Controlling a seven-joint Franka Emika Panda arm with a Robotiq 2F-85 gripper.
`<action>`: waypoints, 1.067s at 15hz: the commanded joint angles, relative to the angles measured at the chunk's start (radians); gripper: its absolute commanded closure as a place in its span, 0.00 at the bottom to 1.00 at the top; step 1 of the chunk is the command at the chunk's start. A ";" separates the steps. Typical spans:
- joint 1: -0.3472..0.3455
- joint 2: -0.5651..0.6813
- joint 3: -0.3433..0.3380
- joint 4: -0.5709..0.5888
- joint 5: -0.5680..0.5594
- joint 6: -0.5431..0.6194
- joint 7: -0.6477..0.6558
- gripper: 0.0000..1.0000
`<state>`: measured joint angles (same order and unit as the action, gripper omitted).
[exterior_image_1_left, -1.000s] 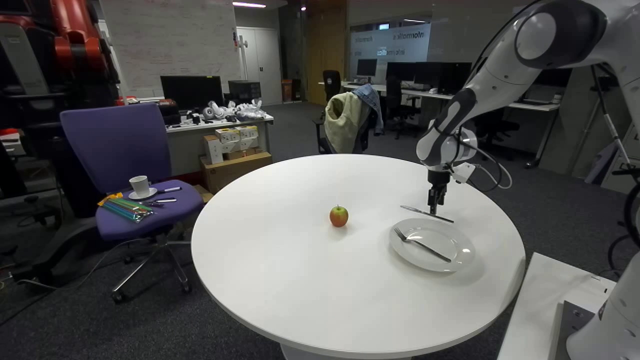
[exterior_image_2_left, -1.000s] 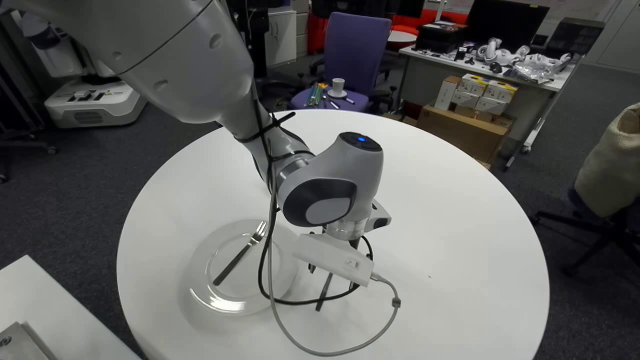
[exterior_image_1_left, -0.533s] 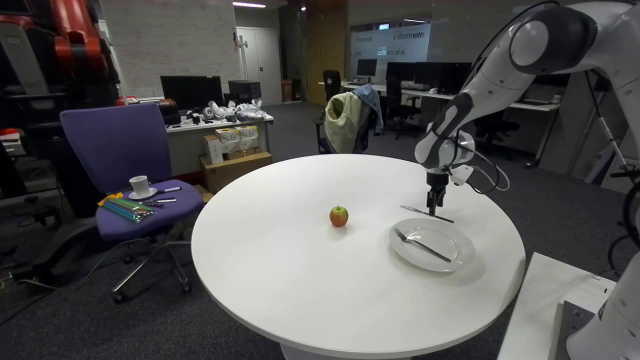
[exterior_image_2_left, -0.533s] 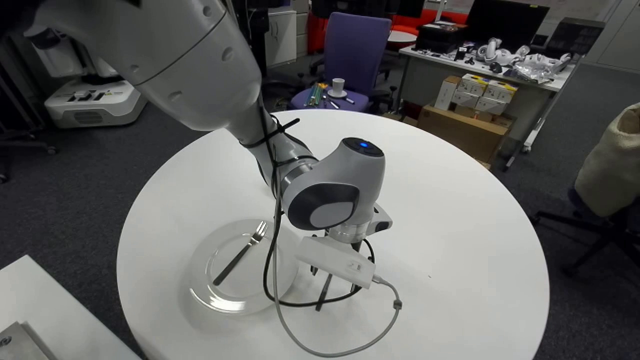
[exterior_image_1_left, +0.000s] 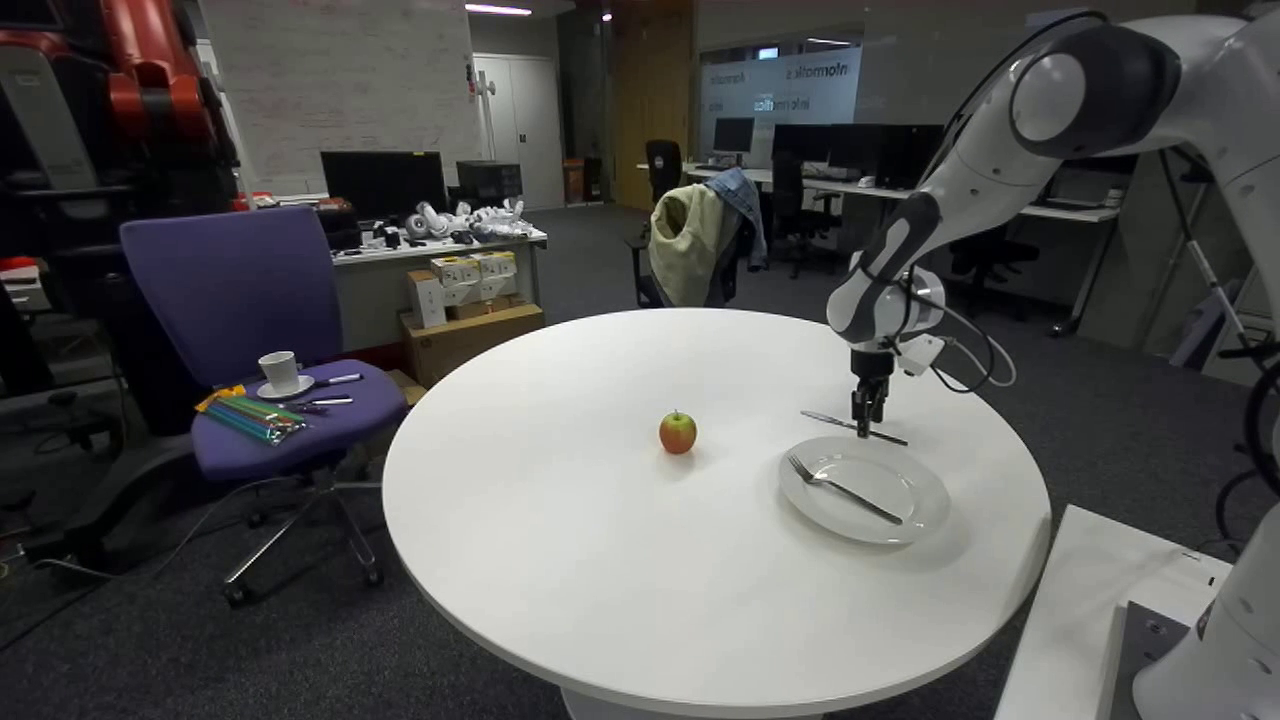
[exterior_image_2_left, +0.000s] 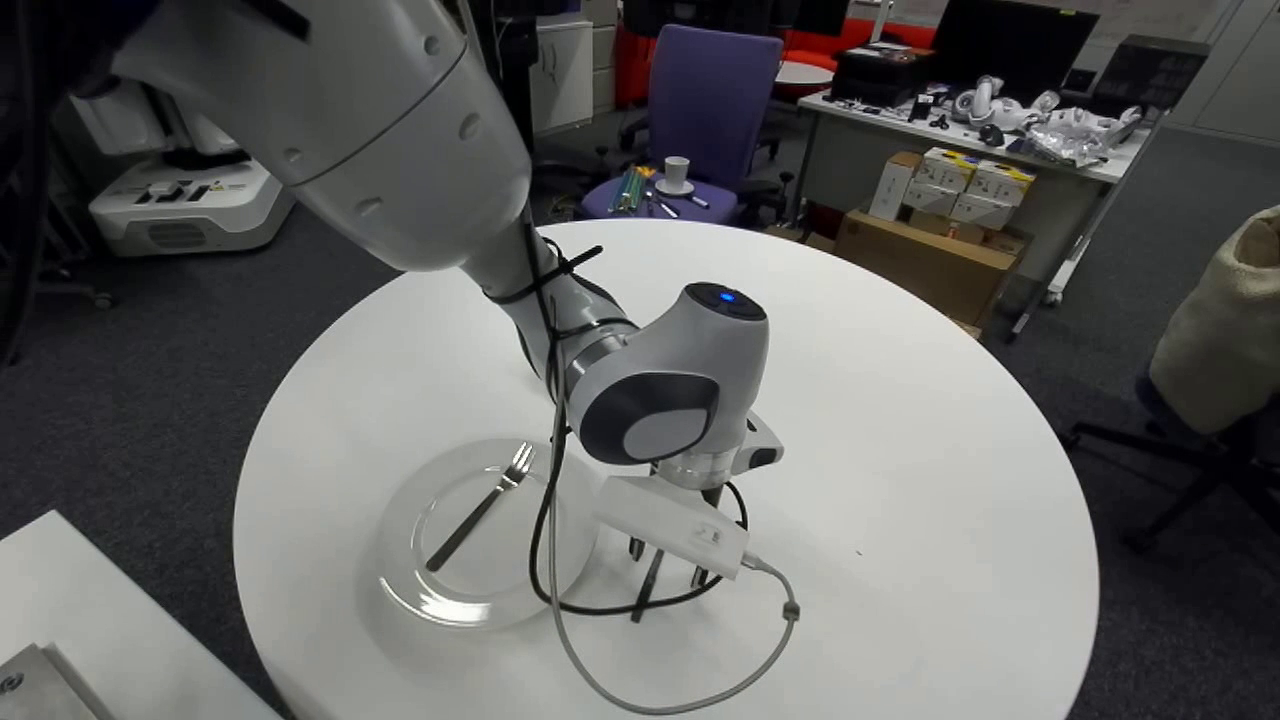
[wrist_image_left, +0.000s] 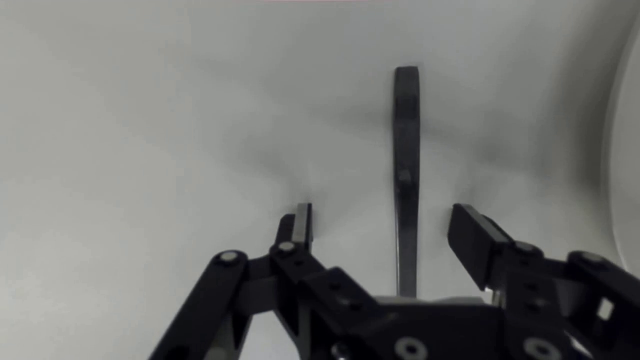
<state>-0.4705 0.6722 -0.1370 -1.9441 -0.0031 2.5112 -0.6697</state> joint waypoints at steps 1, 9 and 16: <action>0.007 0.004 -0.009 0.024 -0.025 -0.006 0.036 0.57; 0.008 0.006 -0.009 0.038 -0.028 -0.011 0.056 0.88; 0.008 -0.007 -0.013 0.035 -0.031 -0.009 0.066 0.96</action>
<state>-0.4690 0.6710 -0.1374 -1.9217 -0.0069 2.5112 -0.6342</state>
